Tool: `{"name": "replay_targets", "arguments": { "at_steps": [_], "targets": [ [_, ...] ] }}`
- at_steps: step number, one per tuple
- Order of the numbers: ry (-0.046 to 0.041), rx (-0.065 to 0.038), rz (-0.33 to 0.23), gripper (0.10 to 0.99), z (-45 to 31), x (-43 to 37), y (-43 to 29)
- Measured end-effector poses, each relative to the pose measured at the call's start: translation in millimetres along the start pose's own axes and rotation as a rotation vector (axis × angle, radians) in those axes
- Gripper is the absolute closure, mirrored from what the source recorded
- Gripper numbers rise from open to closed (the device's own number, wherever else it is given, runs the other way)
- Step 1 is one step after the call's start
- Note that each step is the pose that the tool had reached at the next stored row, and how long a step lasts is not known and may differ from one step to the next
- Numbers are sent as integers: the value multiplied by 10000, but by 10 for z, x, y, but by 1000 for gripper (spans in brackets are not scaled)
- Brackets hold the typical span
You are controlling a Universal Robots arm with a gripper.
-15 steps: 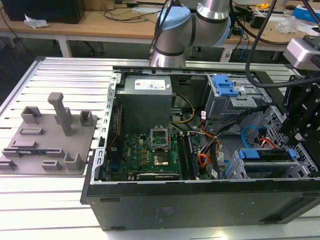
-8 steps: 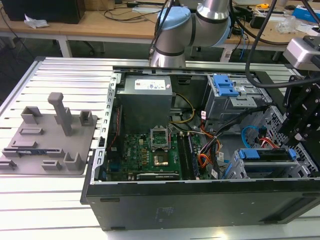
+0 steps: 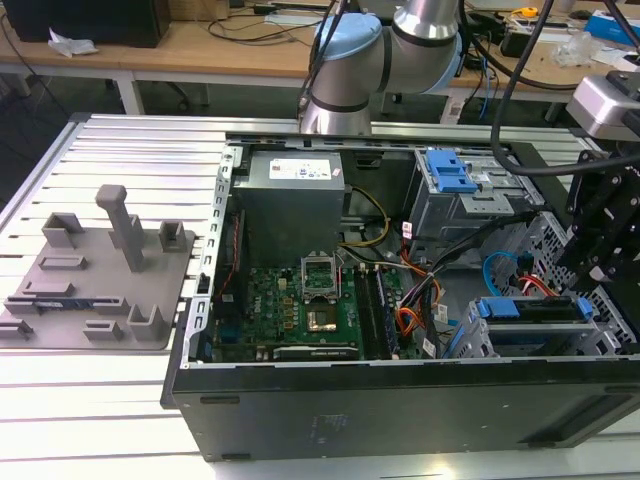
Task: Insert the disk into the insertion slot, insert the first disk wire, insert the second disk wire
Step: 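Insert the second disk wire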
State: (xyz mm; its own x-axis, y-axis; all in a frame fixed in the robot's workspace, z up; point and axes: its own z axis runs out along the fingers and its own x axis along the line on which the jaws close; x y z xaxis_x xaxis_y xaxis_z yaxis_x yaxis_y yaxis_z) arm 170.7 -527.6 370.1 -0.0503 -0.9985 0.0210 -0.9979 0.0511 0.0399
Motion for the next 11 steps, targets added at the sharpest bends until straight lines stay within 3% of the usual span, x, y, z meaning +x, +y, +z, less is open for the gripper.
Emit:
{"name": "replay_targets", "arguments": {
  "at_steps": [5, 6, 7, 8, 9, 10, 11],
  "targets": [
    [2, 0, 0, 725, 0, -6, 1],
    [182, 9, 6, 725, -2, -106, 5],
    [503, 25, 21, 725, -3, -208, 11],
    [877, 44, 35, 725, -5, -282, 14],
    [1460, 74, 62, 725, -6, -366, 28],
    [1535, 188, 73, 725, -6, -388, 48],
    [1528, 366, 90, 725, -5, -394, 59]
  ]
}}
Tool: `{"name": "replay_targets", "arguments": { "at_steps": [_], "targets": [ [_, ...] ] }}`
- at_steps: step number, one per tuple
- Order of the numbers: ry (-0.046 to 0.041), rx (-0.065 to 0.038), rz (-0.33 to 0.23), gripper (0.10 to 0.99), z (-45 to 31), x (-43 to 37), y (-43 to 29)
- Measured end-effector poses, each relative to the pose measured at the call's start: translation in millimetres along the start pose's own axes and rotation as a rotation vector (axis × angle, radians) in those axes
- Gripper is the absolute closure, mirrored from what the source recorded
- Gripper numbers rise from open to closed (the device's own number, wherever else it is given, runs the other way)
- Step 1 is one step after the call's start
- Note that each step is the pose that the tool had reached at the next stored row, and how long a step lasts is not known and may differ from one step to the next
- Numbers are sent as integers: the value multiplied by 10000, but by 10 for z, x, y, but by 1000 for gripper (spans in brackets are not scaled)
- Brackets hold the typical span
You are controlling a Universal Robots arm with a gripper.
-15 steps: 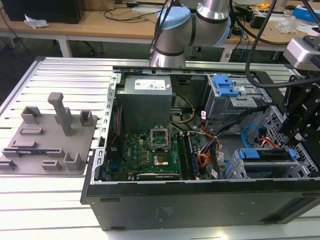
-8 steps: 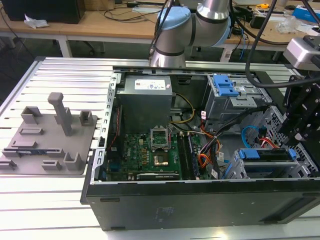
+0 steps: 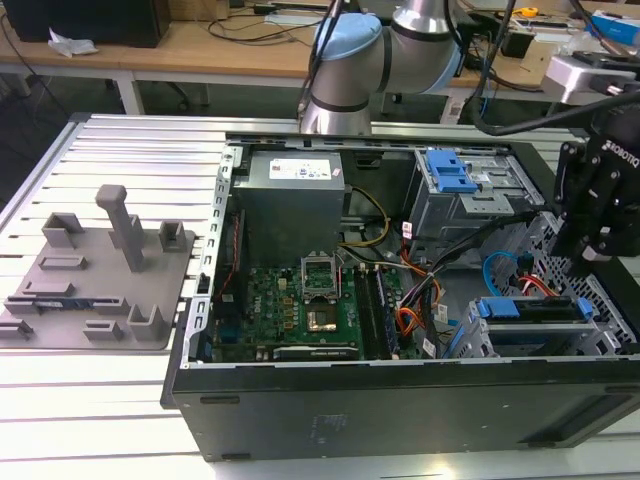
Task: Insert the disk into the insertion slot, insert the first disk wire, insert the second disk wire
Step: 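Insert the second disk wire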
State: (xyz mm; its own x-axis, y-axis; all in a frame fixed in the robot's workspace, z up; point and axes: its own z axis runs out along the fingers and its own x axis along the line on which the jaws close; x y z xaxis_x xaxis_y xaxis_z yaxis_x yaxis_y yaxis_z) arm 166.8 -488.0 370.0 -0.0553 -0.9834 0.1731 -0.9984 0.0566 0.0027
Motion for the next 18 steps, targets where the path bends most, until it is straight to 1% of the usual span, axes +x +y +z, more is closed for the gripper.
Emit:
{"name": "replay_targets", "arguments": {
  "at_steps": [1, 2, 3, 5, 6, 8, 9, 11, 12, 13, 14, 16, 17, 18],
  "targets": [
    [-6, 143, 24, 725, -2, -5, 8],
    [-15, 316, 55, 725, -3, -10, 24],
    [-13, 383, 68, 725, -2, -9, 49],
    [63, 405, 70, 725, -2, -10, 121],
    [107, 406, 69, 725, -2, -9, 141],
    [122, 409, 58, 725, -2, -10, 153],
    [149, 412, 55, 725, -6, -46, 156],
    [239, 417, 55, 725, -23, -139, 163],
    [405, 427, 54, 725, -33, -202, 178],
    [569, 439, 37, 725, -36, -211, 237],
    [673, 450, 14, 725, -34, -211, 287],
    [819, 470, -44, 725, -31, -209, 361],
    [874, 478, -68, 725, -27, -208, 392],
    [891, 494, -79, 725, -14, -211, 419]
  ]
}}
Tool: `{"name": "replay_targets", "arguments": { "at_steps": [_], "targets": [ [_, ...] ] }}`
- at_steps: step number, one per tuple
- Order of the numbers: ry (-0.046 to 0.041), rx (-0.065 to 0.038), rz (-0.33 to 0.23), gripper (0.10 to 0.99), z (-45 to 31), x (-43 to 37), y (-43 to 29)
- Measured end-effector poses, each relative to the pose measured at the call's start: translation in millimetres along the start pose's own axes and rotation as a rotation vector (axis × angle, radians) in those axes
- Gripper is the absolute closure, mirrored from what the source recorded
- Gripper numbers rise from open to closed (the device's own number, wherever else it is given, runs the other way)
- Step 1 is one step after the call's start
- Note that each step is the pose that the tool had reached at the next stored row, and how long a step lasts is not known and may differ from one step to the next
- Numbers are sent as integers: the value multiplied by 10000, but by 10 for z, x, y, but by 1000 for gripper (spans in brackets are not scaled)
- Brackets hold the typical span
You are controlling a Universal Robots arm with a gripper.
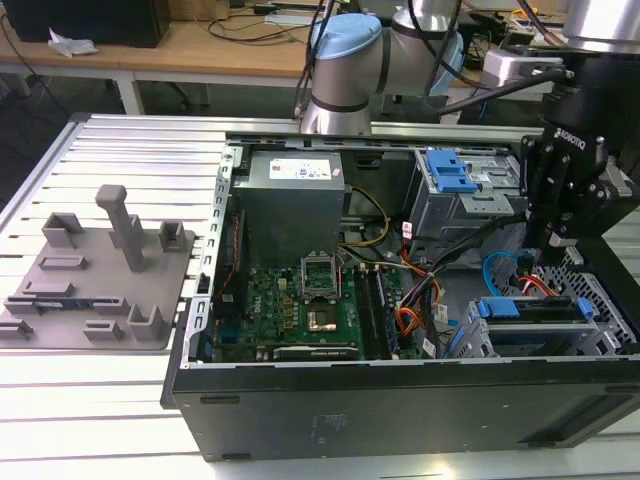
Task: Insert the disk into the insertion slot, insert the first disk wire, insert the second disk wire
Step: 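Insert the second disk wire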
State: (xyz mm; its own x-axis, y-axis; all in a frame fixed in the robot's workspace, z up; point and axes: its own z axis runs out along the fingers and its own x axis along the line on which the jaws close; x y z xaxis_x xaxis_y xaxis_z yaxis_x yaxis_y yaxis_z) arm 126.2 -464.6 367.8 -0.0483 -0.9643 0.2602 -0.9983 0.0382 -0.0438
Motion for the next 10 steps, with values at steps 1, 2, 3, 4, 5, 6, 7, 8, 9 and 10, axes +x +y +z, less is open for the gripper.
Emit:
{"name": "replay_targets", "arguments": {
  "at_steps": [1, 2, 3, 4, 5, 6, 7, 8, 9, 10],
  "targets": [
    [-2, 39, -7, 725, 14, -5, 20],
    [8, 63, -67, 725, 30, -10, 39],
    [48, 78, -113, 725, 34, -11, 44],
    [119, 93, -165, 725, 35, -16, 48],
    [215, 112, -220, 725, 37, -24, 53],
    [280, 124, -258, 725, 38, -32, 56],
    [357, 140, -303, 725, 39, -56, 60],
    [399, 150, -317, 725, 39, -85, 63],
    [466, 160, -331, 725, 37, -126, 67],
    [510, 172, -340, 725, 35, -161, 69]
  ]
}}
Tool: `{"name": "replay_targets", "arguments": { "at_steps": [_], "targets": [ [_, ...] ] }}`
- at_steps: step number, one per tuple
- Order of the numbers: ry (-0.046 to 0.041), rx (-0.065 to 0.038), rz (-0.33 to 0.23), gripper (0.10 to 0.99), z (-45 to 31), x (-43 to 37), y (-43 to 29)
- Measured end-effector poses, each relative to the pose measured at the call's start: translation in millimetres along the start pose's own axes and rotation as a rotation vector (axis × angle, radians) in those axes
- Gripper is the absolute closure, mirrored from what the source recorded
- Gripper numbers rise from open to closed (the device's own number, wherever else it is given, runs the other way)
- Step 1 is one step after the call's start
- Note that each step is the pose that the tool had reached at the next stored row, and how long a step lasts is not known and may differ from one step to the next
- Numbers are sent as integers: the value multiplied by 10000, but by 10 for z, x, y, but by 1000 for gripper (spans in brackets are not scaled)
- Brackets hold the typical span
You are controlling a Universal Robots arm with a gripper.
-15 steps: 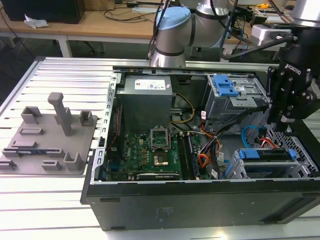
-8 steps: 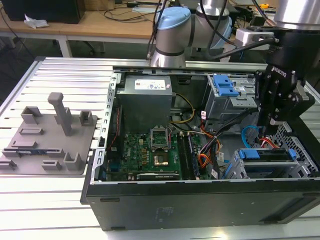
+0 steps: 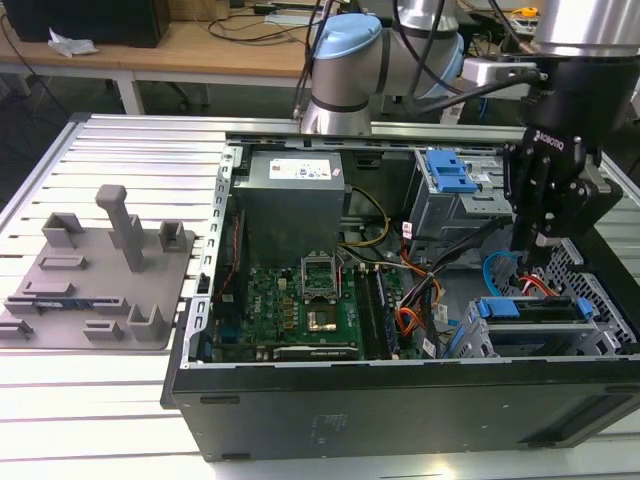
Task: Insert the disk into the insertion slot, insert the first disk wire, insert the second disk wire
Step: 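Insert the second disk wire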
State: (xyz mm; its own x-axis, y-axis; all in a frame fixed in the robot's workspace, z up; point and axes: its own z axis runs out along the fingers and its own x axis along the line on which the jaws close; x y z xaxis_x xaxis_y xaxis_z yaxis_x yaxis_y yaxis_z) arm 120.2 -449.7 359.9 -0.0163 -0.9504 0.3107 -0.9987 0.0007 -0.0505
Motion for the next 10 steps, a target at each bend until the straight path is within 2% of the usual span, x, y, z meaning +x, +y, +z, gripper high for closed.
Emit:
{"name": "replay_targets", "arguments": {
  "at_steps": [1, 3, 4, 5, 8, 10],
  "targets": [
    [138, 26, -21, 725, -5, -41, 5],
    [415, 73, -69, 725, -8, -50, 9],
    [605, 96, -103, 725, -9, -53, 12],
    [701, 110, -117, 725, -9, -58, 17],
    [830, 182, -114, 725, 3, -106, 82],
    [1001, 269, -174, 725, 6, -124, 84]
  ]
}}
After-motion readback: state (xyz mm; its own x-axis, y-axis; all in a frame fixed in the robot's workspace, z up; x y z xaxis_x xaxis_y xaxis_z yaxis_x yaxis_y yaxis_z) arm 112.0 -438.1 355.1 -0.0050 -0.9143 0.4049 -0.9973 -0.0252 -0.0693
